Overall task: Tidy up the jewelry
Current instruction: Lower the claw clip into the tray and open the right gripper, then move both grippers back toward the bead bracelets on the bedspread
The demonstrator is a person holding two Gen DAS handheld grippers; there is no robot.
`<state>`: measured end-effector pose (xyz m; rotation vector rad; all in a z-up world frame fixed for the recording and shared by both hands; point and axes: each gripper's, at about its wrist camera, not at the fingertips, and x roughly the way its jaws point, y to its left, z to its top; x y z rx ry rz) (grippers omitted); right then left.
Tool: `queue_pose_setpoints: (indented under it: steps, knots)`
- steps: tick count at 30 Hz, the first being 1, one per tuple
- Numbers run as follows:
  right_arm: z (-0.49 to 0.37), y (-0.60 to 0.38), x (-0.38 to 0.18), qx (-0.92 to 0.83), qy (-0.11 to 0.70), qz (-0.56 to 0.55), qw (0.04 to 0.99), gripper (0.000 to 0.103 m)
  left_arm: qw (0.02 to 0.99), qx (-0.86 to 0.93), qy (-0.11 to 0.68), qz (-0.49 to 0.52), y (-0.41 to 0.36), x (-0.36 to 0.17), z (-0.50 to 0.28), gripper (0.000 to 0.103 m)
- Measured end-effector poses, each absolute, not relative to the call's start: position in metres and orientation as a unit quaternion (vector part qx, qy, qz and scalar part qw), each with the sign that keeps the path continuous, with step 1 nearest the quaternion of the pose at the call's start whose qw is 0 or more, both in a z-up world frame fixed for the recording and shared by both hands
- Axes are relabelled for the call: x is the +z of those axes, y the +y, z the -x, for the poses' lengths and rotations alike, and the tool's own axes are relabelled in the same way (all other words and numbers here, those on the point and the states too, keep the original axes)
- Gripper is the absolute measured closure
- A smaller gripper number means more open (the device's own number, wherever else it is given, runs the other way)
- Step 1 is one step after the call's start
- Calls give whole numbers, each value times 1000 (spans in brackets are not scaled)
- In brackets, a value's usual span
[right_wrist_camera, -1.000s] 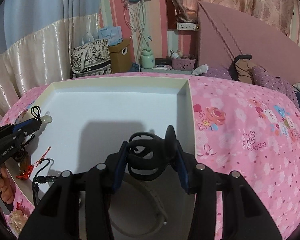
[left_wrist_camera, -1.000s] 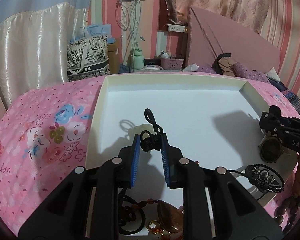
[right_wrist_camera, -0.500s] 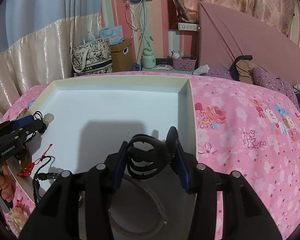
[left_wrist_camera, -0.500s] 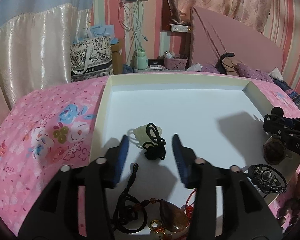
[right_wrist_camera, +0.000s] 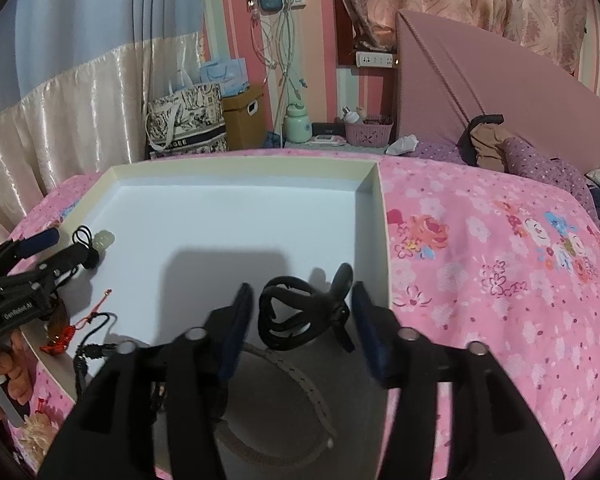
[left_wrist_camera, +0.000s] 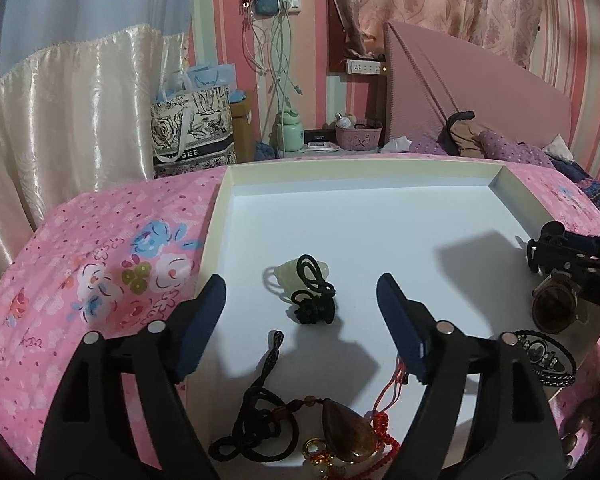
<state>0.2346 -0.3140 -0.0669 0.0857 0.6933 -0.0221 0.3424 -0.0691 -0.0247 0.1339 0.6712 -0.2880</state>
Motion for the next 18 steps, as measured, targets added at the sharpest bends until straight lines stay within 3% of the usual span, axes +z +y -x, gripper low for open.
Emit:
queue_pose_setpoints:
  steps: [8,18]
  knots:
    - [-217,-320,-39,-5,307,-59,950,45,934,-139,322,-67,-67,-23,-342,18]
    - [-192,-333,-5,-21,267,-59,962,45,933,-164,321,-14,-49,-2,-338,16]
